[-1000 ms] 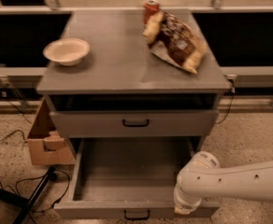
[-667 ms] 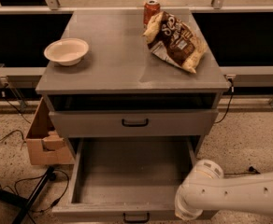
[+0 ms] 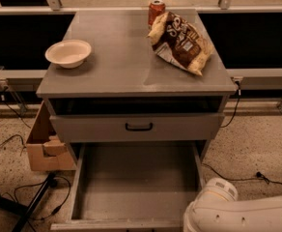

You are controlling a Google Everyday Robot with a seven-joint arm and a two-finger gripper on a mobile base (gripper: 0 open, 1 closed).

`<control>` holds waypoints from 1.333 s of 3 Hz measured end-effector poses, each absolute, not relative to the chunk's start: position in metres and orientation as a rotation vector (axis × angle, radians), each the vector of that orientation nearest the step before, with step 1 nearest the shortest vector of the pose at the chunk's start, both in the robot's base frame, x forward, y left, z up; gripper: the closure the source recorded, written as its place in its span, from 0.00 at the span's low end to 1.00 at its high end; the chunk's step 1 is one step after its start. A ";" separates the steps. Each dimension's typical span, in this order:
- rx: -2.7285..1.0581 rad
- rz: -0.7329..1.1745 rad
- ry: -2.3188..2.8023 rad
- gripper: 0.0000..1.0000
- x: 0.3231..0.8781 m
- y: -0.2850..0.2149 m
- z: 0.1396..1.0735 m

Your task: Open middle drawer

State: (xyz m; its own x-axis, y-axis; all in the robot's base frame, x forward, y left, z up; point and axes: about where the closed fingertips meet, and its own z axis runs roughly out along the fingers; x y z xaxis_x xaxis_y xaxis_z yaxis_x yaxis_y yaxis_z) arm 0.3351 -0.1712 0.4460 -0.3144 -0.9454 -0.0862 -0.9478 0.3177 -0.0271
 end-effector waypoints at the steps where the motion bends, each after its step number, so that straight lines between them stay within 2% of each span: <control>1: -1.780 0.042 2.481 1.00 0.332 -0.172 0.446; 3: -1.780 0.042 2.481 1.00 0.332 -0.172 0.446; 4: -1.746 0.043 2.471 1.00 0.304 -0.177 0.448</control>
Offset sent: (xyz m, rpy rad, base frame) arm -0.3433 -0.0631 0.0106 0.0026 -0.2280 -0.3349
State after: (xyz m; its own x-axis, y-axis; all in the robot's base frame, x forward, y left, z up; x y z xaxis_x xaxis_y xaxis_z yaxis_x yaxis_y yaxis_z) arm 0.3043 -0.1774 0.4481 -0.3296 -0.9376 -0.1111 -0.9409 0.3359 -0.0436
